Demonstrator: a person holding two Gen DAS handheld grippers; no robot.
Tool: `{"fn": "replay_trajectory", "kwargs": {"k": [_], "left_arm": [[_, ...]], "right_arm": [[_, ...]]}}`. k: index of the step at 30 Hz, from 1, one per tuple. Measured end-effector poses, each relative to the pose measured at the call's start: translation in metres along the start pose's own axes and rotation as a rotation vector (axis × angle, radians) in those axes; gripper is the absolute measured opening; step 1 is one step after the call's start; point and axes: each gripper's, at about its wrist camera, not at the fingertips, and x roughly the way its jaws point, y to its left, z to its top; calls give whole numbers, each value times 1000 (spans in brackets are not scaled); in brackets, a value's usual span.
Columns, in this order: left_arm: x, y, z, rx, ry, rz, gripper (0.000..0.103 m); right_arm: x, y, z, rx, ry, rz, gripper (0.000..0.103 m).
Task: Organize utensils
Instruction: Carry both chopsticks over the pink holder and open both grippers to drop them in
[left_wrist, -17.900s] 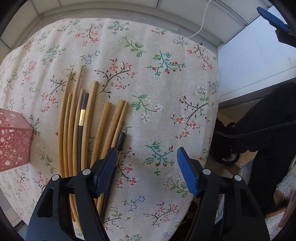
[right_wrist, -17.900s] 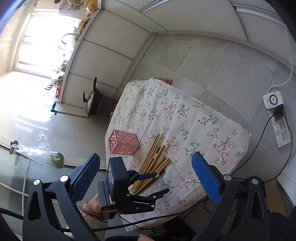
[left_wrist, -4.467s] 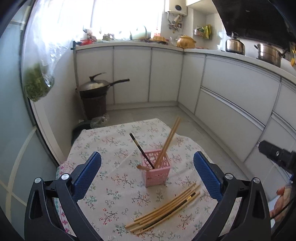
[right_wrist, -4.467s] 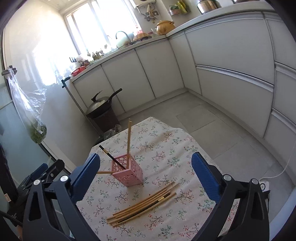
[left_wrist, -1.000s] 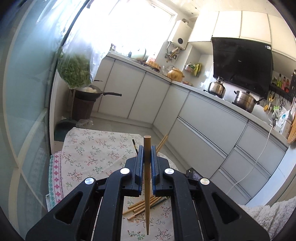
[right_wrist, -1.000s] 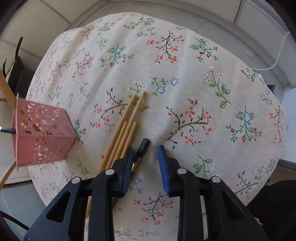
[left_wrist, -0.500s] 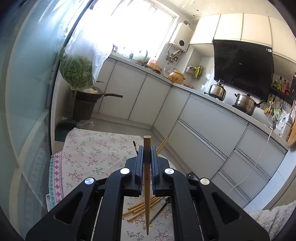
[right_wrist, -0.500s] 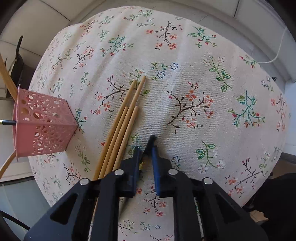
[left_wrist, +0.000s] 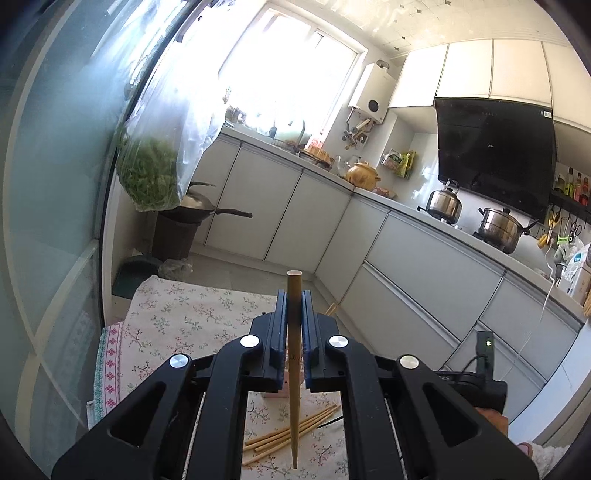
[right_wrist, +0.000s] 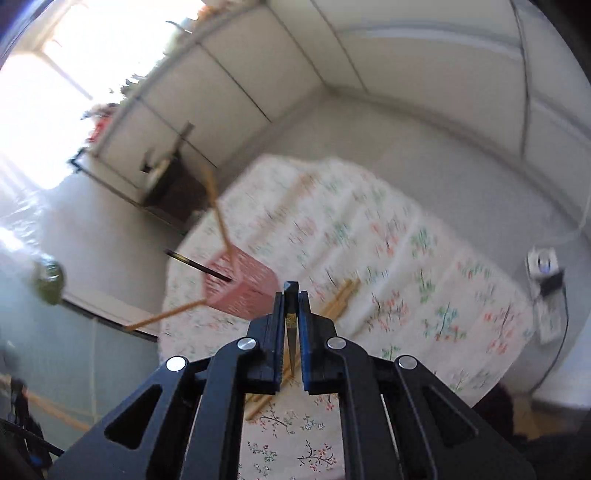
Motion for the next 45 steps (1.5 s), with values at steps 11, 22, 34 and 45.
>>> {"fn": "replay_trajectory", "kwargs": {"k": [11, 22, 34, 45], "left_arm": [[66, -54, 59, 74, -137, 16, 6], [170, -53, 38, 156, -81, 123, 6], [180, -55, 11, 167, -71, 156, 43], [129, -37, 39, 82, -171, 200, 59]], "right_arm": [[-67, 48, 75, -94, -242, 143, 7], [-16, 71, 99, -171, -233, 165, 7], [18, 81, 93, -235, -174, 138, 7], [34, 99, 84, -290, -139, 114, 7]]}}
